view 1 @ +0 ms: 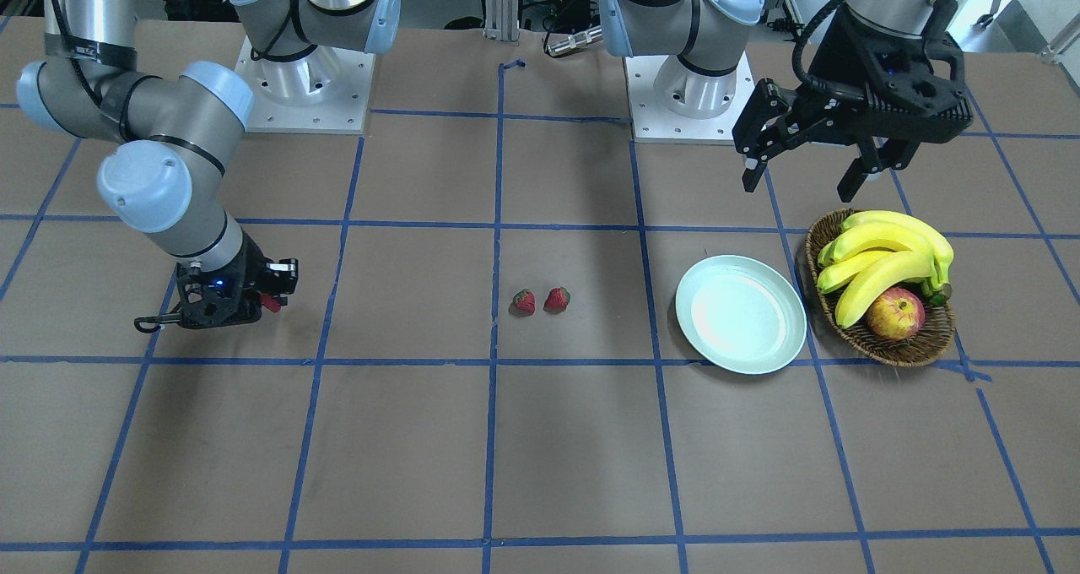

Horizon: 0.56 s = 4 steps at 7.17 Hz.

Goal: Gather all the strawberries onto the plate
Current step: 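Carry the strawberry to the other two and release it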

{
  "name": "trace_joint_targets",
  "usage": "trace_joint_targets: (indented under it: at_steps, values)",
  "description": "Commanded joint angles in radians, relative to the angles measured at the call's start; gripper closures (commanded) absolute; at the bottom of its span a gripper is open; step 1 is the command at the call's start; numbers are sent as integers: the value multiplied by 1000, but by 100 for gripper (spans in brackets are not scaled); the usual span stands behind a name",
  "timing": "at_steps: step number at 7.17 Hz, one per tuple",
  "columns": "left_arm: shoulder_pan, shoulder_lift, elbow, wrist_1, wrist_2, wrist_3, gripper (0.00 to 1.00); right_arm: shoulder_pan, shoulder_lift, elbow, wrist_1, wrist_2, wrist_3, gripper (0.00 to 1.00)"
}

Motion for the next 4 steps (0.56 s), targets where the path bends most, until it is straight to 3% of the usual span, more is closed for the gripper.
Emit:
trace_joint_targets:
  at_steps: [1, 2, 4]
  values:
    - [1, 0, 1, 0, 0, 6, 0, 235, 12, -128, 53, 80, 386, 86]
    - [1, 1, 4, 0, 3, 10, 0, 320, 51, -162, 41, 141, 536, 86]
    - [1, 1, 3, 2, 5, 10, 0, 466, 191, -326, 29, 198, 729, 86]
